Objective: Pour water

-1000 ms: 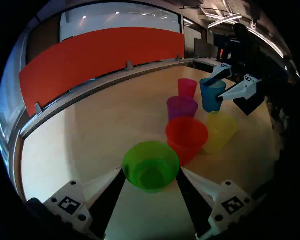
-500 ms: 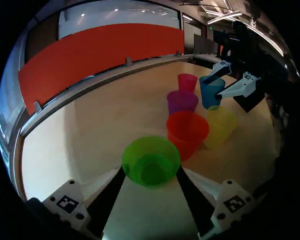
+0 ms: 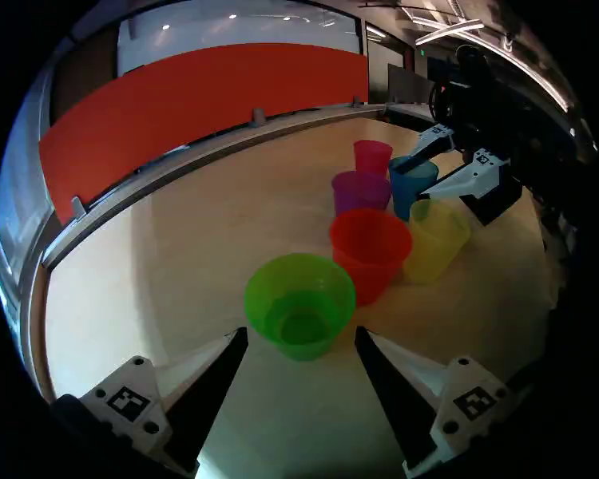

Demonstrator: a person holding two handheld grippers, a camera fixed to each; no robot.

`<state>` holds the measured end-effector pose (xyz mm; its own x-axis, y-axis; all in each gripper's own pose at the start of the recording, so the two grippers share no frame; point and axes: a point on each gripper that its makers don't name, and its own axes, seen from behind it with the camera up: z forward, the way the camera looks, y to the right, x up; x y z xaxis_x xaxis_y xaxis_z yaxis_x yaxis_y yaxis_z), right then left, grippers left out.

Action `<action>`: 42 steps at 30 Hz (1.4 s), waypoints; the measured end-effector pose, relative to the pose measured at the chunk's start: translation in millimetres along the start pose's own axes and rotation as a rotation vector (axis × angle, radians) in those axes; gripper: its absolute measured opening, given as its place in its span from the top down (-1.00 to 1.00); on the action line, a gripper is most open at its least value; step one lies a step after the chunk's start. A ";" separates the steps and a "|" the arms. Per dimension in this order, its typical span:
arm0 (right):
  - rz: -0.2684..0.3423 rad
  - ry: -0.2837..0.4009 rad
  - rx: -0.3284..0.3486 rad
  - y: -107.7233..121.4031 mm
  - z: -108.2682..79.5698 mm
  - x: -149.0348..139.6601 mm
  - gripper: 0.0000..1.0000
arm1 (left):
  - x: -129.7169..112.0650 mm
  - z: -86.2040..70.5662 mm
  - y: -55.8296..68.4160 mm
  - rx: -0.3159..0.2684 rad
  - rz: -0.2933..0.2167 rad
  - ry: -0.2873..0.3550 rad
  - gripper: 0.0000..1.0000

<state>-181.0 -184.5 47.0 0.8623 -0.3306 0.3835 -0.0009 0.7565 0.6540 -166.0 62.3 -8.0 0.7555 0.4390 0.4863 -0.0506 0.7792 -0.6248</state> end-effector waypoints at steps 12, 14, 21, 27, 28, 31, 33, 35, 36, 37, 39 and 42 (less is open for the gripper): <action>-0.024 -0.022 -0.018 0.1 2.8 -16.3 -0.82 | -2.4 -13.2 -0.2 0.005 -0.036 0.025 -1.00; -0.030 -0.026 -0.020 -0.6 2.0 -18.8 -0.82 | -2.3 -14.7 0.1 0.004 -0.038 0.027 -1.00; -0.028 -0.038 -0.023 -2.3 -0.8 -24.2 -0.85 | -2.4 -18.3 3.0 0.003 -0.032 0.031 -1.00; -0.025 -0.043 -0.027 -3.9 -3.4 -26.1 -1.00 | -2.5 -21.8 6.7 0.003 -0.026 0.033 -1.00; -0.023 -0.043 -0.027 -4.3 -4.3 -25.8 -1.00 | -2.4 -22.7 7.1 0.004 -0.025 0.034 -1.00; -0.019 -0.041 -0.031 -4.9 -8.3 -25.4 -1.00 | -1.4 -26.1 8.3 0.007 -0.026 0.040 -1.00; -0.017 -0.038 -0.035 -5.0 -11.9 -25.9 -1.00 | -0.5 -28.8 9.2 0.009 -0.028 0.046 -1.00; -0.017 -0.036 -0.041 -4.8 -16.0 -27.1 -1.00 | 0.3 -31.8 10.1 0.012 -0.030 0.051 -1.00; -0.017 -0.035 -0.045 -4.7 -18.1 -27.8 -1.00 | 0.4 -33.1 10.4 0.014 -0.030 0.053 -1.00; -0.016 -0.033 -0.049 -4.5 -20.2 -28.5 -1.00 | 0.4 -34.4 10.8 0.016 -0.031 0.055 -1.00; -0.016 -0.029 -0.057 -4.3 -25.1 -30.0 -1.00 | 0.6 -37.2 11.2 0.022 -0.031 0.060 -1.00; -0.013 -0.021 -0.069 -4.6 -33.4 -31.9 -1.00 | 1.6 -41.6 10.9 0.035 -0.032 0.070 -1.00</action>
<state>-191.6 -158.6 9.9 0.8512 -0.3519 0.3893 0.0456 0.7886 0.6132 -138.2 52.9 -39.5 0.8011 0.3820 0.4608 -0.0474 0.8079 -0.5874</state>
